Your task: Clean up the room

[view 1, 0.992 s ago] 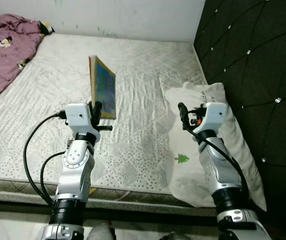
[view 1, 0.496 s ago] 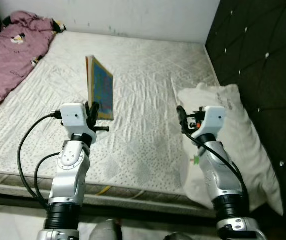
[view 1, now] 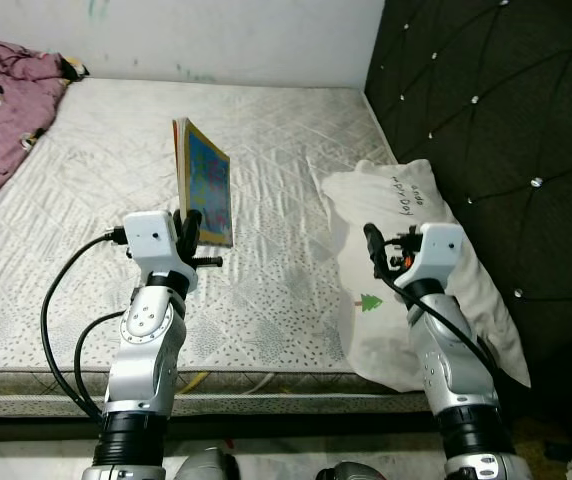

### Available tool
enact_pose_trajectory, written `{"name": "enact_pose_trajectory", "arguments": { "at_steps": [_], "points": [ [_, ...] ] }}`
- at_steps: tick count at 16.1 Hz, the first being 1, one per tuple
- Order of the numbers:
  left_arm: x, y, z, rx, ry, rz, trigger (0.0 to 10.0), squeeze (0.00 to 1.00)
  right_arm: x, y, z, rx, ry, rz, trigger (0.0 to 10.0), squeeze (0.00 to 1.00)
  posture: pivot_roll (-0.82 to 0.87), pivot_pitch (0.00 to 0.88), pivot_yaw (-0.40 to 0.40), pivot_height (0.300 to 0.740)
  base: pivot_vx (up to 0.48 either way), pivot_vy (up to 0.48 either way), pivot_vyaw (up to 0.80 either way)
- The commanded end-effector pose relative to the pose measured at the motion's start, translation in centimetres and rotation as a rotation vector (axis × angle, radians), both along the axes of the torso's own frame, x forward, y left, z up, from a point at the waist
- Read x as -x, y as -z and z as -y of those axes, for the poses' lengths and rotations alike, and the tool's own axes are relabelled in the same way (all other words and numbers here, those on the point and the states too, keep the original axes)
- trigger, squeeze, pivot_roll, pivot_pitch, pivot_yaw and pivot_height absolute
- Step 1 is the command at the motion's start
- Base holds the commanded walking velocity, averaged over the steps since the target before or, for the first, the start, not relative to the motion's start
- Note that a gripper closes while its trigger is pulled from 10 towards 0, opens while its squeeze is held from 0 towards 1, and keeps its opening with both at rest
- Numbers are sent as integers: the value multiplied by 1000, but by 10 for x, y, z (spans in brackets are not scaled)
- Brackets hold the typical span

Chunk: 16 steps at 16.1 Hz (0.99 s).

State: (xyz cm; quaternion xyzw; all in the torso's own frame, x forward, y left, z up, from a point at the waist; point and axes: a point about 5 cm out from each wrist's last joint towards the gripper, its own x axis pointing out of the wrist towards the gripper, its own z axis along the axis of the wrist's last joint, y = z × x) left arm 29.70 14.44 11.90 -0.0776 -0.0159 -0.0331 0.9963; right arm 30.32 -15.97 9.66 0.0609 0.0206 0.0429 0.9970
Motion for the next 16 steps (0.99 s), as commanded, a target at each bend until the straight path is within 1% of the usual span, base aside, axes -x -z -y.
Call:
{"name": "enact_pose_trajectory", "arguments": {
  "at_steps": [1, 6, 15, 16],
  "points": [
    [-1, -13, -1, 5, 5, 52, 10000, 0, 0, -7, -3, -5, -11, 21, 10000, 0, 12, 21, -21, 740, 0, 0, 0],
    [0, -11, -3, 18, -8, 33, 10000, 0, 2, -8, -4, -5, -28, 19, 10000, 0, 13, 29, -23, 740, 0, 0, 0],
    [-1, -12, -5, 18, -29, 33, 10000, 0, 3, -9, -7, 4, -59, 16, 10000, 0, 12, 27, -28, 740, 0, 0, 0],
    [-1, -12, -6, 19, -32, 32, 10000, 0, 3, -9, -7, 3, -61, 16, 10000, 0, 12, 27, -28, 730, 0, 0, 0]
  ]
}}
